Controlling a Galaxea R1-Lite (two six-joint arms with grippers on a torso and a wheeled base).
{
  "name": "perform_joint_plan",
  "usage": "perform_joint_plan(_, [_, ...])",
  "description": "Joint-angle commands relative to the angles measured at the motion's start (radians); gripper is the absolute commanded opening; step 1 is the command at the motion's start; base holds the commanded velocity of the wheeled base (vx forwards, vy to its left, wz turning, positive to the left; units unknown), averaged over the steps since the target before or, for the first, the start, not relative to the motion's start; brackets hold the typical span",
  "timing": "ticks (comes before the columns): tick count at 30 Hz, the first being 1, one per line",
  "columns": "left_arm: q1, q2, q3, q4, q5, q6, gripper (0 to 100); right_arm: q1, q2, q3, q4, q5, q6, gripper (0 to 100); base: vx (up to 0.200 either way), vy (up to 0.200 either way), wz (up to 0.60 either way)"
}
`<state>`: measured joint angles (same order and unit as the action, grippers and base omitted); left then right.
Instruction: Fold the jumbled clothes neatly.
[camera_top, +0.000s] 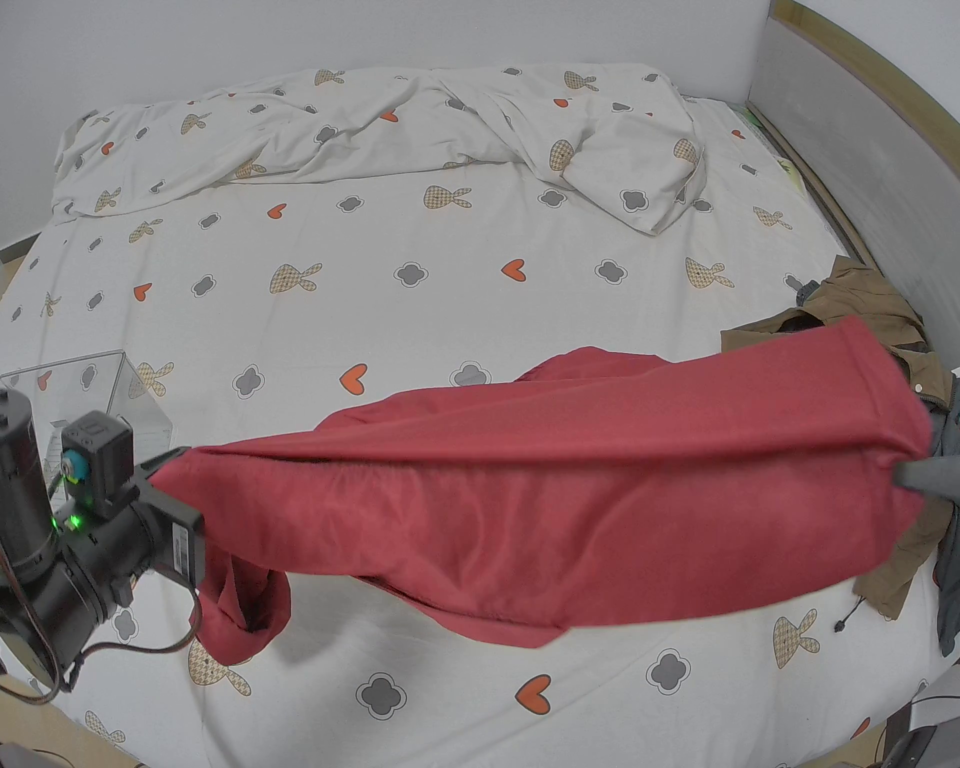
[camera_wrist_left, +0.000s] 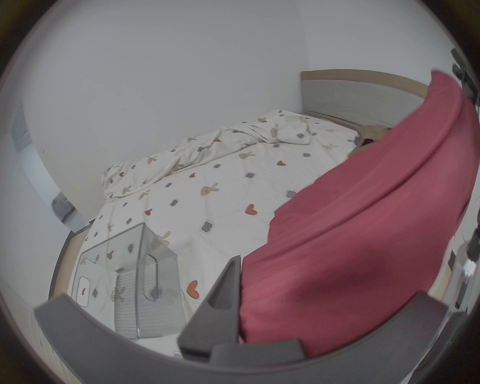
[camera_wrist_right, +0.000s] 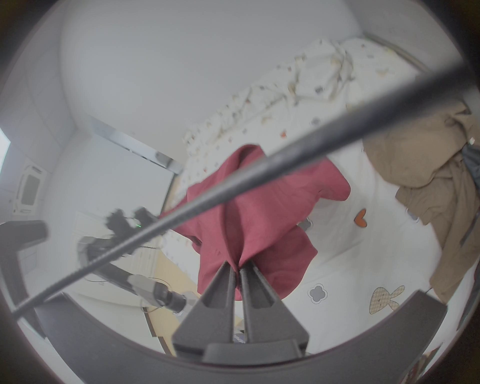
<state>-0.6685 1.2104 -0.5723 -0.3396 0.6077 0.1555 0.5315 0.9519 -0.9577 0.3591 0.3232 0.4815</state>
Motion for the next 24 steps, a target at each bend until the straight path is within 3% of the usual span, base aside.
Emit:
perform_joint_plan(1, [-0.085, -0.061, 0.129, 0.002, 0.000, -0.024, 0, -0.100, -0.348, -0.154, 0.149, 0.114, 0.011, 0, 0.000, 0.000, 0.00])
perform_joint_plan(6, [-0.106, -0.060, 0.126, -0.001, 0.000, -0.027, 0, -0.156, -0.331, -0.190, 0.141, 0.257, 0.017, 0, 0.000, 0.000, 0.00])
perform_joint_plan(14, [-0.105, -0.012, 0.120, -0.001, 0.001, -0.045, 0, -0.150, -0.064, -0.191, 0.027, 0.254, 0.020, 0, 0.000, 0.000, 0.00])
perform_joint_plan(18, [-0.097, 0.066, 0.103, -0.001, 0.003, -0.108, 0, -0.143, 0.185, -0.210, -0.118, 0.247, 0.019, 0, 0.000, 0.000, 0.00])
perform_joint_plan(24, [0.006, 0.241, 0.065, -0.041, 0.004, -0.191, 0, -0.136, 0.498, -0.348, -0.212, 0.217, 0.020, 0, 0.000, 0.000, 0.00])
